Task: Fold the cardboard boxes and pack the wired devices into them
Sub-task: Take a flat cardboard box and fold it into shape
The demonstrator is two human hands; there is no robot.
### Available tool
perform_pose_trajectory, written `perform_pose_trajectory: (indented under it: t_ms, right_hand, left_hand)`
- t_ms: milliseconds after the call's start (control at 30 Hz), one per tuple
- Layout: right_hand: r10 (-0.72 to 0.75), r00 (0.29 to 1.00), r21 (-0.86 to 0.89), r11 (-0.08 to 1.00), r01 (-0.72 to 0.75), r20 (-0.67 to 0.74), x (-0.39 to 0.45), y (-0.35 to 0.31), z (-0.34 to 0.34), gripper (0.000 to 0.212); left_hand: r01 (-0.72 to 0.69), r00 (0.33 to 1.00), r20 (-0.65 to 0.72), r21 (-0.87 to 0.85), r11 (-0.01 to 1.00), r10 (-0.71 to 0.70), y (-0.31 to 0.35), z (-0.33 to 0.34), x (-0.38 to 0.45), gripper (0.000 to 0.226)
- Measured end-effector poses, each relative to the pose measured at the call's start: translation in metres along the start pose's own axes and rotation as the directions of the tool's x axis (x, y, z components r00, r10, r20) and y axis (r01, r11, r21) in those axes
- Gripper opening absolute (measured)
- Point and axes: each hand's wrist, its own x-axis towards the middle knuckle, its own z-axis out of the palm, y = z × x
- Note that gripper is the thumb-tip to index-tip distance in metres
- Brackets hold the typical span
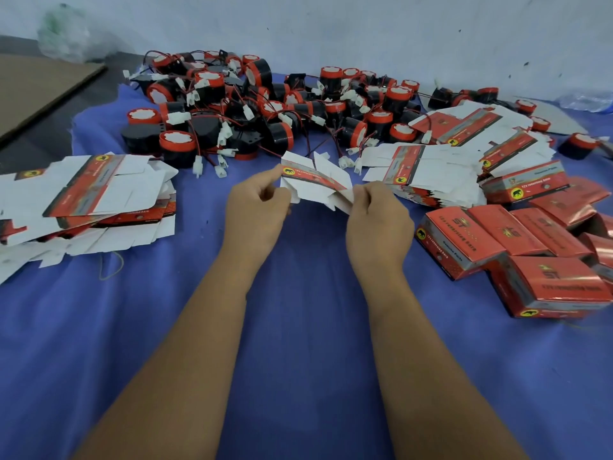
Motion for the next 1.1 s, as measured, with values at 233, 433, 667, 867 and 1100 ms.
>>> perform_pose_trajectory:
  t_ms: [233, 433, 667, 867, 1100]
  right_hand:
    - [-0.025, 0.99, 0.079, 0.996, 0.036, -0.138, -0.001, -0.003, -0.003, 0.026]
    - [-0.264, 0.964, -0.071, 0.962, 0.262, -0.026, -0.01, -0.009, 0.001, 0.021]
    - [-0.483, 0.875, -0.085, 0.873, 0.479, -0.029, -0.019, -0.017, -0.001, 0.012]
    - [-0.2, 0.975, 0.131, 0.969, 0.211, -0.093, -0.013, -0.013, -0.002, 0.021]
    - [-0.039, 0.967, 0.352, 0.927, 0.129, -0.252, -0.008, -0.009, -0.004, 0.019]
  left_hand:
    - [-0.156, 0.987, -0.013, 0.084, 0.984, 0.157, 0.003, 0.003, -0.008, 0.019]
    - [-0.05, 0.997, 0.06, 0.015, 0.999, 0.049, 0.0, 0.005, -0.007, 0.053]
    - [-0.134, 0.99, 0.026, -0.098, 0.986, 0.138, 0.001, 0.002, -0.005, 0.061]
    - [-0.202, 0.976, 0.088, 0.048, 0.978, 0.197, -0.004, 0.003, -0.002, 0.072]
    - [-0.289, 0.928, 0.298, 0.192, 0.938, 0.225, -0.005, 0.005, -0.007, 0.098]
